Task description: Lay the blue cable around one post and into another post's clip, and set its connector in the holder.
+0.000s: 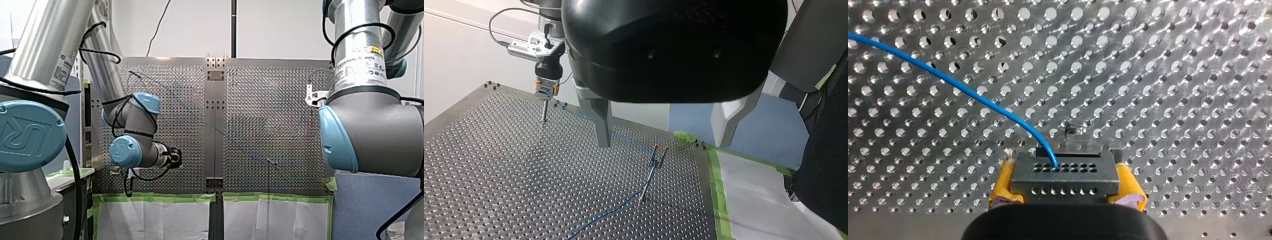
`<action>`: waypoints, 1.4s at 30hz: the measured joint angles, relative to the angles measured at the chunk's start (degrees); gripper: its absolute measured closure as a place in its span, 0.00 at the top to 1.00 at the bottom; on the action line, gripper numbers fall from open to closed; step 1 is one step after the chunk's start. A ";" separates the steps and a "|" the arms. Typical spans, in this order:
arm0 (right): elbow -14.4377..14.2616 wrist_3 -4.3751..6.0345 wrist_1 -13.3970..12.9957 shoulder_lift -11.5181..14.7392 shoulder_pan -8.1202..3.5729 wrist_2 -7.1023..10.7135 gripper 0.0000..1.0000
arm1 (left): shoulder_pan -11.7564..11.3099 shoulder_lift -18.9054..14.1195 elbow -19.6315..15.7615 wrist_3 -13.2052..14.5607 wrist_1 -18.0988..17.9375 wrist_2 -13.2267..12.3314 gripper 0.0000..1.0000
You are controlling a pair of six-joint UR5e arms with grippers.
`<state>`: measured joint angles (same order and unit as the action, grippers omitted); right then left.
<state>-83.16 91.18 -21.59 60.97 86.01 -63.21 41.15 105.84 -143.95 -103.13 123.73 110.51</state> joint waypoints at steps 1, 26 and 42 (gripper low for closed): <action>0.12 0.13 -0.01 0.00 -0.01 0.16 0.00 | -0.02 0.00 0.00 0.01 0.01 0.00 0.98; 0.75 1.11 -1.01 -0.69 -0.89 2.53 0.00 | -0.26 0.01 0.00 0.31 0.04 0.01 0.98; 1.31 1.12 -1.27 -0.95 -1.45 5.15 0.00 | -0.67 0.00 0.17 0.39 0.06 -0.01 0.98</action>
<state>-81.84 92.30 -22.87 60.01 84.56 -58.06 40.47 105.84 -143.78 -102.75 123.78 110.50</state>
